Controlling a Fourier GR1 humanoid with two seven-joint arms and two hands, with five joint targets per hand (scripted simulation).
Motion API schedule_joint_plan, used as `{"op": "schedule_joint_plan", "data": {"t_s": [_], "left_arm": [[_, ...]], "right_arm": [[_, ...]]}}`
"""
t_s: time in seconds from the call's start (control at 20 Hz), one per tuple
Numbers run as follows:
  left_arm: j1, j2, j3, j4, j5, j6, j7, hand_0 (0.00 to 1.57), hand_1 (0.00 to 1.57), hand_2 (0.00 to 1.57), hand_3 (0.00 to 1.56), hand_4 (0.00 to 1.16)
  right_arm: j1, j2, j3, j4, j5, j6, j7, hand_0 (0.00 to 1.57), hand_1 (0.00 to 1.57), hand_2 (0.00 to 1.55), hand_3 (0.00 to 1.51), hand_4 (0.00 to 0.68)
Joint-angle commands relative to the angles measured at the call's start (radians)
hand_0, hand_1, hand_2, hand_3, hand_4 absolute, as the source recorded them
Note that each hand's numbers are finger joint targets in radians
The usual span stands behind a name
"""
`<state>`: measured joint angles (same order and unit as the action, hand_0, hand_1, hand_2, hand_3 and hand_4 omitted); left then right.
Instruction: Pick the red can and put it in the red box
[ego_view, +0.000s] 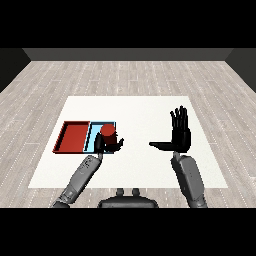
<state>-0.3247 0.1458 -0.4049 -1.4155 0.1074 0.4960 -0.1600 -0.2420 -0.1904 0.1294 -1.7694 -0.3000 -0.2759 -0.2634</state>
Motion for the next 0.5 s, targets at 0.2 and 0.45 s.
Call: {"op": "schedule_joint_plan", "data": {"t_s": [0.2, 0.45], "left_arm": [[-0.020, 0.133, 0.112, -0.079, -0.047, -0.012, 0.135, 1.57, 1.57, 1.55, 1.42, 1.12], [-0.123, 0.209, 0.181, 0.043, -0.110, -0.039, 0.174, 1.57, 1.57, 1.55, 1.44, 1.13]], "right_arm": [[0.069, -0.046, -0.085, 0.174, 0.018, 0.067, -0.069, 0.00, 0.00, 0.00, 0.00, 0.000], [0.241, -0.043, -0.076, 0.152, 0.015, 0.124, -0.138, 0.00, 0.00, 0.00, 0.00, 0.000]]}}
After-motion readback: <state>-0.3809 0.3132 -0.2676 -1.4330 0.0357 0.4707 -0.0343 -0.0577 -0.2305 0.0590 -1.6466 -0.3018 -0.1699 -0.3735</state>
